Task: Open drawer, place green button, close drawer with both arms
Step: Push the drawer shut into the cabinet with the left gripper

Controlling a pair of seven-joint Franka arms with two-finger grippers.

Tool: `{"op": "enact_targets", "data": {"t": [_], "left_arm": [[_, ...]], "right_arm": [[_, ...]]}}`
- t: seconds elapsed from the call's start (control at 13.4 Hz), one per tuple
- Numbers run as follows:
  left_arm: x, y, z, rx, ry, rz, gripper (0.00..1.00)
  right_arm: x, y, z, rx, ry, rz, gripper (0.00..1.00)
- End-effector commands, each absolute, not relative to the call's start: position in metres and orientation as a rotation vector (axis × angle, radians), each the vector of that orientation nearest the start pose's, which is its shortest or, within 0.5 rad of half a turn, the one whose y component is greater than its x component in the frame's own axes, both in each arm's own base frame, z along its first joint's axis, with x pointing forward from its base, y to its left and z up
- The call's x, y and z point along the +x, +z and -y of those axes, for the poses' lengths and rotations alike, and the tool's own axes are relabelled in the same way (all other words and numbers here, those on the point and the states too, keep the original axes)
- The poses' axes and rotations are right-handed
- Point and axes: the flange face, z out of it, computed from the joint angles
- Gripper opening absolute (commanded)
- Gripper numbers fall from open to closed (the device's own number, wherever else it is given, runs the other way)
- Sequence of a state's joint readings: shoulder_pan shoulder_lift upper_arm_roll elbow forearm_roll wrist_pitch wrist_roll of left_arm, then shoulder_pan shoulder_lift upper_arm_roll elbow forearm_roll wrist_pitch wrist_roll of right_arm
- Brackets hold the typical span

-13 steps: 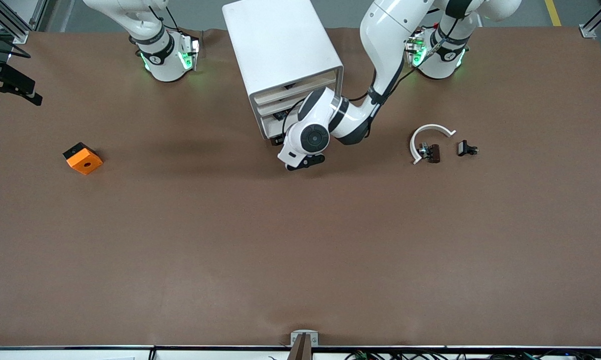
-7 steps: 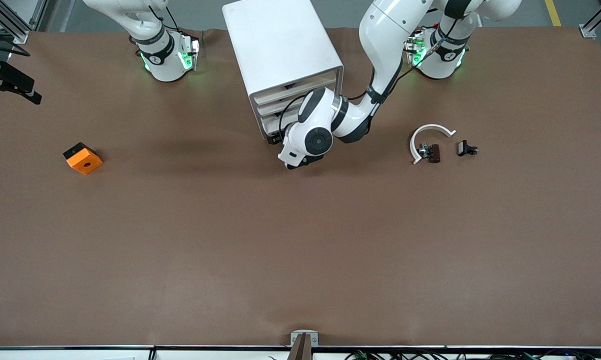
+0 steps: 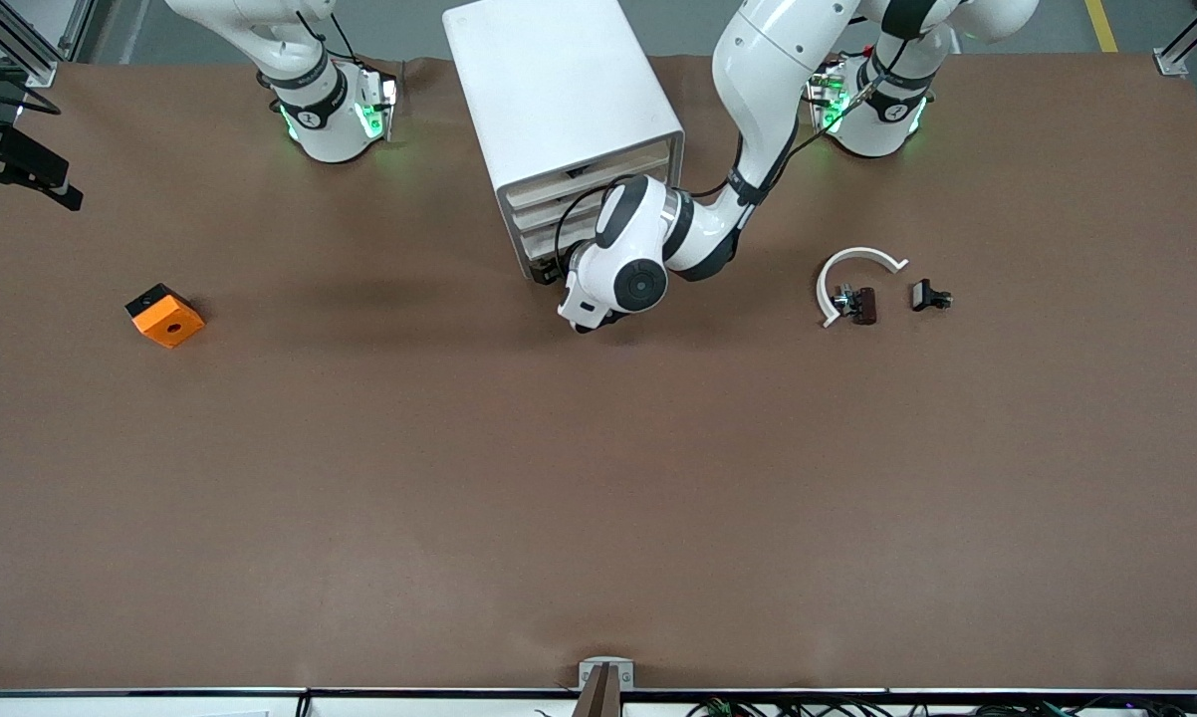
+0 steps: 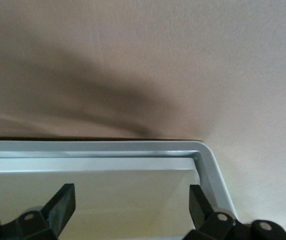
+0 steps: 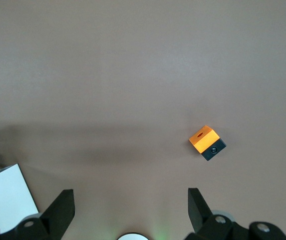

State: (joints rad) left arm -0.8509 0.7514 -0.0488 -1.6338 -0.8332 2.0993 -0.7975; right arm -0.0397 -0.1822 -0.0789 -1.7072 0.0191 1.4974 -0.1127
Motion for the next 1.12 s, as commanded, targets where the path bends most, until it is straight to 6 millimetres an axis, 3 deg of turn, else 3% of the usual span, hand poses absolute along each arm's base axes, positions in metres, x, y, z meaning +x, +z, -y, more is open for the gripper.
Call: {"op": "enact_targets", "data": {"t": [0.0,0.45,0.75,1.04], "left_arm": [[0.381,0.168,0.549,-3.086,1.215,0.783,1.0],[0.379,0.168,0.55,-3.087,1.218,0.784,1.0],[0.391,0.18,0.547,-3.116,1.185,0.785,1.0],[0.43,0.242,0.532,-3.225,1.085,0.838,1.0]], "right_arm": [[0.477,0.652,0.062,-3.114,0.015,0.013,1.0],[0.477,0.651,0.056,-3.132,0.026,0.043,1.0],[0.477,0.651,0.056,-3.132,0.026,0.043,1.0],[0.477,0.65,0.056,-3.132,0.025,0.04,1.0]]}}
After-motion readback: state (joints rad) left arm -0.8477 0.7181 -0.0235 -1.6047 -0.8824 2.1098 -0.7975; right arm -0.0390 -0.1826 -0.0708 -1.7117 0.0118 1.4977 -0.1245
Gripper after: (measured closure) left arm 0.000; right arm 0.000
